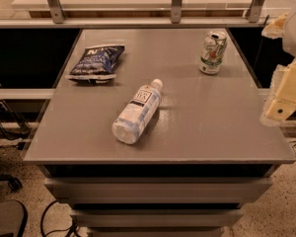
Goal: Move 7up can near blue chip bag
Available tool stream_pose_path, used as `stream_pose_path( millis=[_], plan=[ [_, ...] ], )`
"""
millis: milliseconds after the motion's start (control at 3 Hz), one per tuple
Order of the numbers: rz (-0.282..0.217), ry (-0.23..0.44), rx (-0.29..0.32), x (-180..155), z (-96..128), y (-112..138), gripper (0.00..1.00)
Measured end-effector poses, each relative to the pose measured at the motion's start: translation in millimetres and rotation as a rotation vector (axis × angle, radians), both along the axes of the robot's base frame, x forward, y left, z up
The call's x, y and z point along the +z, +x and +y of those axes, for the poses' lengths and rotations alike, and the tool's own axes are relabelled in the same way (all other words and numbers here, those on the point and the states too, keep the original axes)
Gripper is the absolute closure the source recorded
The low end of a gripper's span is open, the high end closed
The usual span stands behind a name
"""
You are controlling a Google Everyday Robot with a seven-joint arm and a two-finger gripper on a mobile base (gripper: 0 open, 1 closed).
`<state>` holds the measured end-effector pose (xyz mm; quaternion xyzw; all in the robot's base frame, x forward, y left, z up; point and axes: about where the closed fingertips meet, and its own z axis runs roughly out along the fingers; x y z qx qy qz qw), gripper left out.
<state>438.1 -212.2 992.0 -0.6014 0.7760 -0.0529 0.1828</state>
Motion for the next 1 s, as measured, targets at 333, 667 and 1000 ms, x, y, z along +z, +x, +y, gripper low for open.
stream_pose_path(
  millis=[333,667,1000],
  plan=[
    [-0.012,0.009,0.005,1.2,1.3,6.4,0.00],
    [-0.015,0.027,0.027,-1.9,4.5,27.4,0.00],
    [-0.003,0.041,0.058,-10.7,10.2,56.4,0.00]
  ],
)
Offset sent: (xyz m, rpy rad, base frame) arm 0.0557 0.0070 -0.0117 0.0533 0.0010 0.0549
